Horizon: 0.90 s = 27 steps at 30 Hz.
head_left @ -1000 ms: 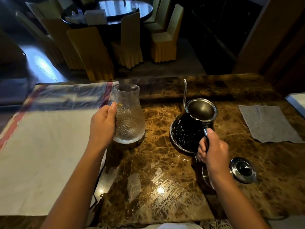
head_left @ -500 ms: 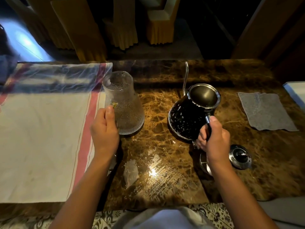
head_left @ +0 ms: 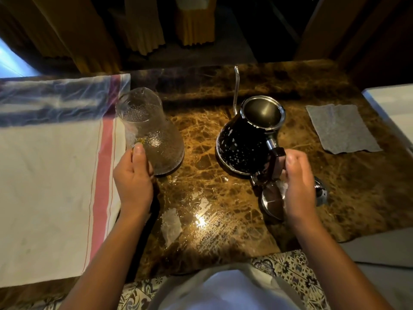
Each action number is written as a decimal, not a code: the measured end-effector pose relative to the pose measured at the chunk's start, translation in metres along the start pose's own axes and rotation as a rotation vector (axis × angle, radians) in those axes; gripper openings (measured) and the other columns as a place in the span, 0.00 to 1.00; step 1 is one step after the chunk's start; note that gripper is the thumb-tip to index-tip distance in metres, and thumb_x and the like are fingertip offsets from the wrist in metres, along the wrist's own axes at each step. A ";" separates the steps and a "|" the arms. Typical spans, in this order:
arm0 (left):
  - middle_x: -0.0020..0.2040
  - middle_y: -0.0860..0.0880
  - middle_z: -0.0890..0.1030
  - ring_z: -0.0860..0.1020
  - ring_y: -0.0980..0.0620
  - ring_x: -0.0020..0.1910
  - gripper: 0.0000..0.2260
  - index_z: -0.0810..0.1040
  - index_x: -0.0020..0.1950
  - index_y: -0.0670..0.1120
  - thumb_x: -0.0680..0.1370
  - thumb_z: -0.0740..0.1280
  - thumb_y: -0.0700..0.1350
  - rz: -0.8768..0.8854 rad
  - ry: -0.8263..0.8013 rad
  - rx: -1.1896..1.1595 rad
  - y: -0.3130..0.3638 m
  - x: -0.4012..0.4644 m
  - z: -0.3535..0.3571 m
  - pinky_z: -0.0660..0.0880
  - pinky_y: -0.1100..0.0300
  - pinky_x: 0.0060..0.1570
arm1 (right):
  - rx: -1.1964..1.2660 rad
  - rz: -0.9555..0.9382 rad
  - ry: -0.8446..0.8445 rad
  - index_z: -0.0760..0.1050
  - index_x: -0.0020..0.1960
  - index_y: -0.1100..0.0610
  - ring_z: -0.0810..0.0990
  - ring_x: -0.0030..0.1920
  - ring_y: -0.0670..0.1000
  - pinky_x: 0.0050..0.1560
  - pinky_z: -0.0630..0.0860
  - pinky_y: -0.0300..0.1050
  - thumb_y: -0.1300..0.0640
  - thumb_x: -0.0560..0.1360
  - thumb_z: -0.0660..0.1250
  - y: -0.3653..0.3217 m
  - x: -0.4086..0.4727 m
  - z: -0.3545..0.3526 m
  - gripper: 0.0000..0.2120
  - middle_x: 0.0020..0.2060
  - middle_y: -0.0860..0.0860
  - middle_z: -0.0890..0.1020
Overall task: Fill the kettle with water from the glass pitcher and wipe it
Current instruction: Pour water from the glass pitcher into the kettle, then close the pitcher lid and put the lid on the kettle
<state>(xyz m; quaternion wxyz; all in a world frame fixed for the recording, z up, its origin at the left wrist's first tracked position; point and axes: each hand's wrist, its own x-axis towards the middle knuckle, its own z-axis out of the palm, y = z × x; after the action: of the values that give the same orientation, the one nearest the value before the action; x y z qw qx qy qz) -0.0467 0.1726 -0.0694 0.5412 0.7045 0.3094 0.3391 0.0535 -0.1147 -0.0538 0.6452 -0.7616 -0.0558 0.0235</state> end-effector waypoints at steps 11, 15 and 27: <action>0.30 0.52 0.74 0.72 0.46 0.31 0.23 0.74 0.36 0.58 0.79 0.54 0.72 0.012 -0.007 0.020 0.000 0.001 -0.002 0.73 0.41 0.32 | -0.741 -0.070 -0.117 0.73 0.73 0.51 0.65 0.77 0.53 0.71 0.65 0.53 0.47 0.72 0.78 0.038 -0.046 -0.029 0.32 0.79 0.50 0.65; 0.31 0.50 0.74 0.72 0.47 0.30 0.22 0.73 0.36 0.57 0.81 0.54 0.70 0.035 -0.014 0.003 -0.001 0.001 -0.002 0.72 0.43 0.31 | -0.899 -0.056 -0.095 0.71 0.76 0.53 0.66 0.77 0.61 0.71 0.67 0.63 0.50 0.70 0.81 0.040 -0.050 -0.022 0.38 0.78 0.56 0.68; 0.31 0.48 0.72 0.71 0.46 0.30 0.23 0.71 0.36 0.54 0.83 0.55 0.68 0.049 -0.048 -0.009 -0.016 0.007 -0.007 0.71 0.44 0.31 | -0.843 -0.153 0.076 0.82 0.64 0.51 0.73 0.69 0.60 0.63 0.65 0.48 0.52 0.69 0.82 0.005 -0.030 -0.042 0.24 0.69 0.53 0.79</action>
<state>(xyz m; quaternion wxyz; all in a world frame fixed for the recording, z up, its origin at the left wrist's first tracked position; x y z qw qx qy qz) -0.0497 0.1853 -0.0825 0.5431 0.7174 0.2775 0.3366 0.0287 -0.1600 -0.0525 0.2792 -0.9526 -0.0929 -0.0774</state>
